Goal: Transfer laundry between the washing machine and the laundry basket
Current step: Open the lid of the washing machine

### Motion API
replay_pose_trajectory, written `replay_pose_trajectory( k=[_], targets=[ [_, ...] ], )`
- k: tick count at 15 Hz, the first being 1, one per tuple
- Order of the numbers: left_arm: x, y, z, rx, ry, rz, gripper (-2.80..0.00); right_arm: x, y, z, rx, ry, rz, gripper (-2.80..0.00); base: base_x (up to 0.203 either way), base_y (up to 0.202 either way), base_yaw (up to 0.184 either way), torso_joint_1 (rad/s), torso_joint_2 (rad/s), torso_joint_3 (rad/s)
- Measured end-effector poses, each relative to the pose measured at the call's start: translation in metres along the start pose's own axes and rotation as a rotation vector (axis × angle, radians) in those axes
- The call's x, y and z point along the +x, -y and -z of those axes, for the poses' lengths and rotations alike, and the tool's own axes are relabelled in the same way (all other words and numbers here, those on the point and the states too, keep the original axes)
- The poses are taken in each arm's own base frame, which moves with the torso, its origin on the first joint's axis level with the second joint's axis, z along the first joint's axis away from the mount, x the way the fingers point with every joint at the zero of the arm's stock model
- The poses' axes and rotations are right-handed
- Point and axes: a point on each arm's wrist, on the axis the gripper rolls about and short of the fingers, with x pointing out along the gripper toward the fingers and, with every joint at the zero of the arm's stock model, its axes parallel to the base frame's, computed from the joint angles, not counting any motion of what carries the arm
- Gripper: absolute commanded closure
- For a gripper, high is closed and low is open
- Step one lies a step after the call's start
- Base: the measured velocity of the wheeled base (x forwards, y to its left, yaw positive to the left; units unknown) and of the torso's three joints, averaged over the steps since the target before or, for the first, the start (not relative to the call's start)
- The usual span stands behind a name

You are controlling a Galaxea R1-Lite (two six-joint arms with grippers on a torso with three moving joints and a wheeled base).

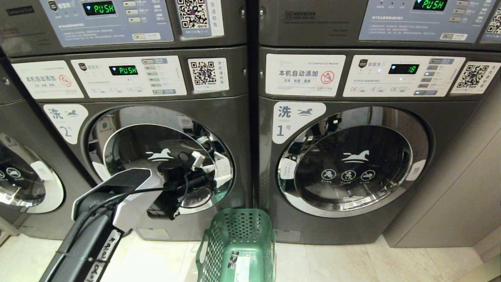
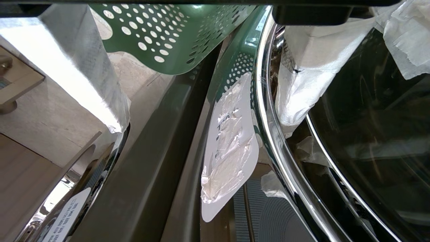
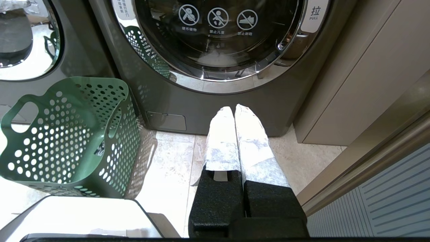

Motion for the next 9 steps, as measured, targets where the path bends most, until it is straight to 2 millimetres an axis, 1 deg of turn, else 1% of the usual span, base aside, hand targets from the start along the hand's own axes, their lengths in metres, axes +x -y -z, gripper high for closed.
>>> replay_pose_trajectory(
  k=[6,9],
  targets=[
    [-0.0048,0.0050,0.0004,-0.004,0.000,0.053,-2.80,0.0000,0.0000,0.0000,0.000,0.000,0.000,0.00,0.000,0.000,0.000,0.000,0.00,0.000],
    [-0.0060,0.0063,0.0001,0.005,0.002,0.047,-2.80,0.0000,0.0000,0.0000,0.000,0.000,0.000,0.00,0.000,0.000,0.000,0.000,0.00,0.000]
  ],
)
